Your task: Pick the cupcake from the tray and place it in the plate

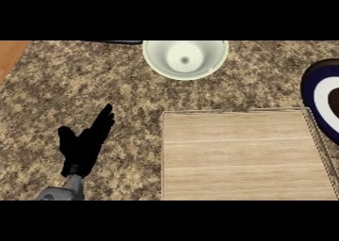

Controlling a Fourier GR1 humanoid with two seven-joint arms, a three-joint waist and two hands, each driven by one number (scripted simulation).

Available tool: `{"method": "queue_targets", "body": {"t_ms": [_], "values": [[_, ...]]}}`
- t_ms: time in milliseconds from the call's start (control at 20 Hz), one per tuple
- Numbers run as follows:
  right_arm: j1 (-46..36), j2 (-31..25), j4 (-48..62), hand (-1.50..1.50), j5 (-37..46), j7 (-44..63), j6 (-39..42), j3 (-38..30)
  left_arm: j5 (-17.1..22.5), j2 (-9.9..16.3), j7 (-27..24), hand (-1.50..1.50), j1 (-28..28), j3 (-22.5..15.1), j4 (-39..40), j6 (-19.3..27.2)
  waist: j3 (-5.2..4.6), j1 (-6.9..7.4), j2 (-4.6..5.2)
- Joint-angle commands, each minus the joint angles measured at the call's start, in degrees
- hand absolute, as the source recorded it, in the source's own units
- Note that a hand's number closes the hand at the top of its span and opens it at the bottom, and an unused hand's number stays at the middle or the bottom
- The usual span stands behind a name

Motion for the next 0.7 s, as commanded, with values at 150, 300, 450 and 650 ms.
{"method": "queue_targets", "body": {"t_ms": [150,300,450,650], "values": [[3.38,3.86,-2.18,1.5,14.89,17.42,-9.48,-8.69,0.62,0.76,0.84,0.0,2.02,1.29,1.93,0.02,-0.13,-1.77,-0.54],[4.38,7.23,-3.9,1.5,19.29,18.21,-11.33,-12.18,0.53,-0.58,1.54,0.0,2.13,0.07,1.5,0.35,-0.11,-2.25,-0.89],[7.35,9.29,-4.32,1.5,21.27,17.8,-16.09,-16.22,0.5,-0.38,1.99,0.0,2.71,0.36,1.81,0.52,-0.07,-3.16,-1.17],[5.75,9.55,-4.14,1.5,22.95,15.75,-18.54,-21.15,0.65,0.73,0.43,0.0,2.82,2.14,2.95,0.17,-0.15,-3.53,-1.45]]}}
